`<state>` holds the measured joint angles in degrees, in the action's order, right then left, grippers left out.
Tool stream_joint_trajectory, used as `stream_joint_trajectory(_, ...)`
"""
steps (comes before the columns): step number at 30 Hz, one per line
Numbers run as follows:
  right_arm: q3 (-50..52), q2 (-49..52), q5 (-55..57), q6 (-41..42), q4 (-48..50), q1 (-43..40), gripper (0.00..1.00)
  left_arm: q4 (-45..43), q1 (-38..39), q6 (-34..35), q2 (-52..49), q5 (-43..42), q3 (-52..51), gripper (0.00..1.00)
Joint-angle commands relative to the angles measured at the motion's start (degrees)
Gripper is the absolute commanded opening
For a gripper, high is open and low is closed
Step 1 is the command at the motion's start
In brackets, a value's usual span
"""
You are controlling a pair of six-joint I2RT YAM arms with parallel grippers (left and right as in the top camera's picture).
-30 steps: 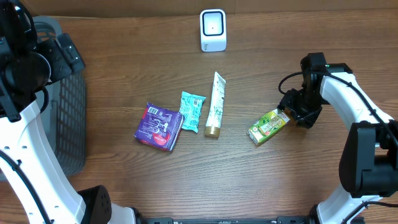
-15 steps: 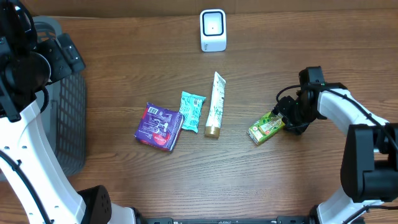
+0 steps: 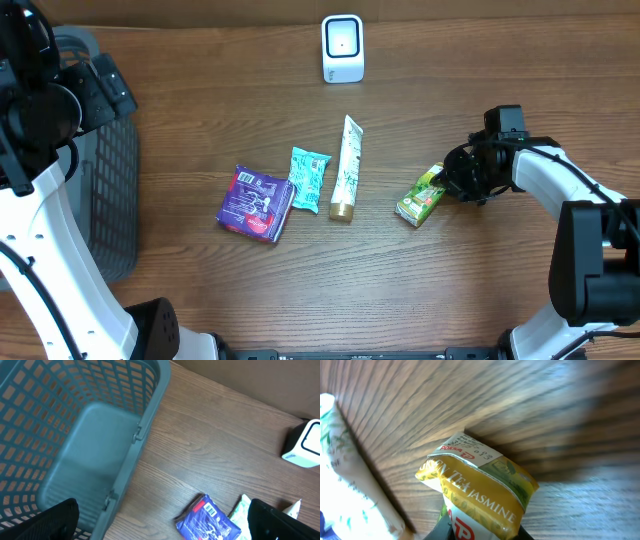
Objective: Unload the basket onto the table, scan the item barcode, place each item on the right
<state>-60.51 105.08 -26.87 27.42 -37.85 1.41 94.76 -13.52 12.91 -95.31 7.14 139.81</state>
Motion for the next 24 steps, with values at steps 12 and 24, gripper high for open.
stream_joint_trajectory(12, -9.27, 2.19, -48.59, -27.71, -5.57, -2.19, 0.09, -0.07, 0.04, -0.48, -0.04, 0.33, -0.17, 1.00)
stream_joint_trajectory(24, -21.40, 1.97, -63.10, -22.34, -5.35, 0.20, 0.09, -0.07, 0.04, -0.48, -0.04, 0.33, -0.17, 1.00)
